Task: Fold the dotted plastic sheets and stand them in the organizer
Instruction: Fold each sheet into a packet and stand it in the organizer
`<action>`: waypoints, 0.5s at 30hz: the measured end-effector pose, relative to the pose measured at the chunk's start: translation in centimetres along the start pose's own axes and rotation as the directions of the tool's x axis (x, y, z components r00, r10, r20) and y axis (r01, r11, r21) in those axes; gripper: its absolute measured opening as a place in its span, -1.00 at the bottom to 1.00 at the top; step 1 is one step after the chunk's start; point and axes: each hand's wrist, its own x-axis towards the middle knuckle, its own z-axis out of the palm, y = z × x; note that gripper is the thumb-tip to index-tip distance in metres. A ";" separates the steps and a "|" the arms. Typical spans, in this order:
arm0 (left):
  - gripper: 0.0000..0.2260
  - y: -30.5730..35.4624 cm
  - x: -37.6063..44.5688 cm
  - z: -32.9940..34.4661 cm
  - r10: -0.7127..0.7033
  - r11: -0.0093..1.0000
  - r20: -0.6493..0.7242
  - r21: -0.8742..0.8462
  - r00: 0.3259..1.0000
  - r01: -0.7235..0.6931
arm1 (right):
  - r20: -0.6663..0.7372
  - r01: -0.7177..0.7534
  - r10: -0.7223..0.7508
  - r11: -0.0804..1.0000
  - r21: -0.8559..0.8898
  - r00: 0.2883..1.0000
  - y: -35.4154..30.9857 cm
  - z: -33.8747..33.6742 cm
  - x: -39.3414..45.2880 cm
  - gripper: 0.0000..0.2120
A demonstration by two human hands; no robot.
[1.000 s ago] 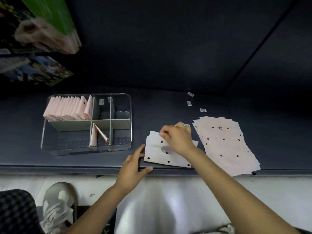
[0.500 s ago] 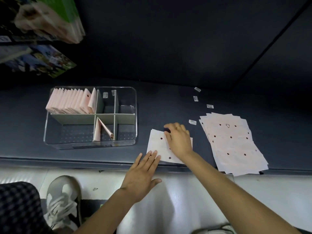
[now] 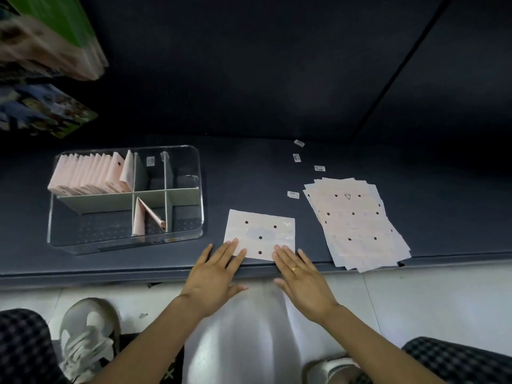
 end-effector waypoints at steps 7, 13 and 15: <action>-0.66 -0.5 2.1 -1.6 -0.035 0.995 -0.115 -0.094 0.993 0.024 | -0.178 0.015 0.010 0.990 0.138 0.984 1.2 -0.3 2.0 -0.62; -0.74 -1.0 3.6 -1.9 -0.055 0.990 -0.163 -0.134 0.985 0.033 | -0.100 0.072 -0.070 0.997 0.021 0.993 1.9 0.0 2.4 -0.49; -0.73 -1.0 3.8 -2.0 -0.061 0.990 -0.169 -0.133 0.984 0.038 | -0.110 0.080 -0.079 0.997 0.009 0.991 2.1 -0.3 2.6 -0.56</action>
